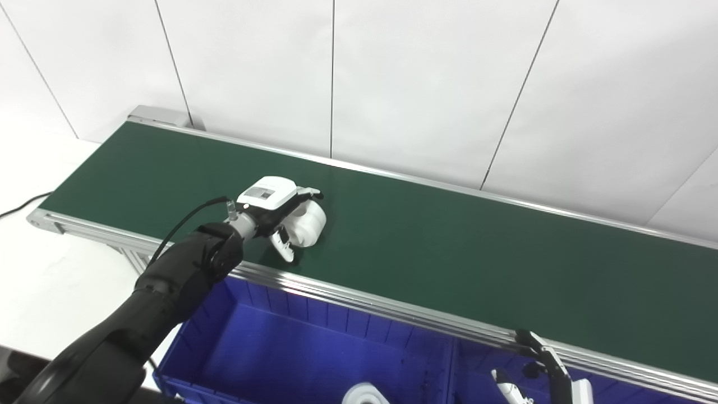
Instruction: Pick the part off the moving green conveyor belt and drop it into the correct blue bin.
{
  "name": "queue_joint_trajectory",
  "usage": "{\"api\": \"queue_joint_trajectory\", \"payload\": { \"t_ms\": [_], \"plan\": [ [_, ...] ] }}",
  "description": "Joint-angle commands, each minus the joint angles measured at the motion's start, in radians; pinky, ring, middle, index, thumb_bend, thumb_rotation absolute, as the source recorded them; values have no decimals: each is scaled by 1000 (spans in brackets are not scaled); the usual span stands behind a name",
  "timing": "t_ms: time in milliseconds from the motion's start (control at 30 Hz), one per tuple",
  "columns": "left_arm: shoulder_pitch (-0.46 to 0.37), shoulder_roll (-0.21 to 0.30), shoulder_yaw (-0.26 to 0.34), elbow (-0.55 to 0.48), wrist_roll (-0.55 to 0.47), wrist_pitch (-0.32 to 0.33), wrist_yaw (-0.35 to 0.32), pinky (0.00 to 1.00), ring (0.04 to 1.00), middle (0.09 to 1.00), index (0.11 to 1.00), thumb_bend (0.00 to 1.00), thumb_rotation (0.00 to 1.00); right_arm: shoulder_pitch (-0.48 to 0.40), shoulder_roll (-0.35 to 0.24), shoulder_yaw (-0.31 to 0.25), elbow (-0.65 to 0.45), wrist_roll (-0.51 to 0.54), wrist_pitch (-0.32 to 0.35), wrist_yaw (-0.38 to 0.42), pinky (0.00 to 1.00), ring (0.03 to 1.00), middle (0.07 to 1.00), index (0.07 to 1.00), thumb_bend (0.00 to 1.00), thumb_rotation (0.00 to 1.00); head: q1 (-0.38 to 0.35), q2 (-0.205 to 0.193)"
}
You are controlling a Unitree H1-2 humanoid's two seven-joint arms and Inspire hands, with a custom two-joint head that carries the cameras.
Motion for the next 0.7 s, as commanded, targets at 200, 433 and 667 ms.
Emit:
{"api": "queue_joint_trajectory", "payload": {
  "t_ms": [200,433,667],
  "plan": [
    [-30,-25,3,2,-21,-20,87,359,374,485,564,493,0,-6,-20,2,-34,6,-50,-22,598,705,758,768,712,729,-6,8],
    [26,-38,52,-107,-86,-61,141,370,372,478,562,490,0,-2,-15,-1,-44,-2,-50,-25,591,702,755,764,696,712,-15,19],
    [142,-38,119,-364,-239,-141,59,398,391,482,553,493,0,12,-1,-23,-67,-37,-50,-17,585,699,757,770,691,741,-85,62]
  ]
}}
